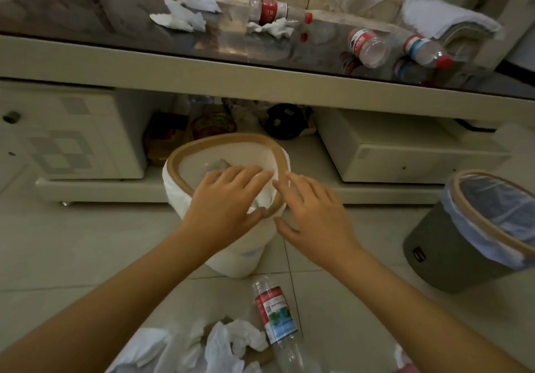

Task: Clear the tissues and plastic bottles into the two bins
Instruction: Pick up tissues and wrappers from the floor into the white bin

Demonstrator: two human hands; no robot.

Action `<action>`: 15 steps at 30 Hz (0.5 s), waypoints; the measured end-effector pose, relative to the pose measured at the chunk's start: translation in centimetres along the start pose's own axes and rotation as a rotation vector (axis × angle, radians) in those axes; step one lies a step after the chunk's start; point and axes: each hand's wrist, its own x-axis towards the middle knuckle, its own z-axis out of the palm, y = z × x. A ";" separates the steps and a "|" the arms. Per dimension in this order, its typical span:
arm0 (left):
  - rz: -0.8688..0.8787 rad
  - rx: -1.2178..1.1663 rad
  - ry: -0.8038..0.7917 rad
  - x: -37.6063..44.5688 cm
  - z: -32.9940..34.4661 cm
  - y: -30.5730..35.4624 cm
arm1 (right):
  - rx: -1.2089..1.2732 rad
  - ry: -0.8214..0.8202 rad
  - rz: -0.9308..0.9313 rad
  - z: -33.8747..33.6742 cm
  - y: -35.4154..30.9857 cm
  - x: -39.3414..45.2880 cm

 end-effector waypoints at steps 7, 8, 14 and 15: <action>0.063 -0.024 -0.075 -6.6 -0.6 2.9 | 0.022 -0.048 -0.041 0.4 -1.3 -6.7; 0.061 -0.026 -0.093 -7.6 -0.5 3.0 | 0.026 -0.059 -0.054 0.6 -1.6 -7.3; 0.038 -0.021 -0.246 -14.0 1.1 3.1 | 0.020 -0.197 -0.208 4.2 -4.4 -11.9; 0.024 -0.020 -0.275 -15.0 1.5 2.9 | 0.030 -0.218 -0.224 4.8 -4.8 -12.5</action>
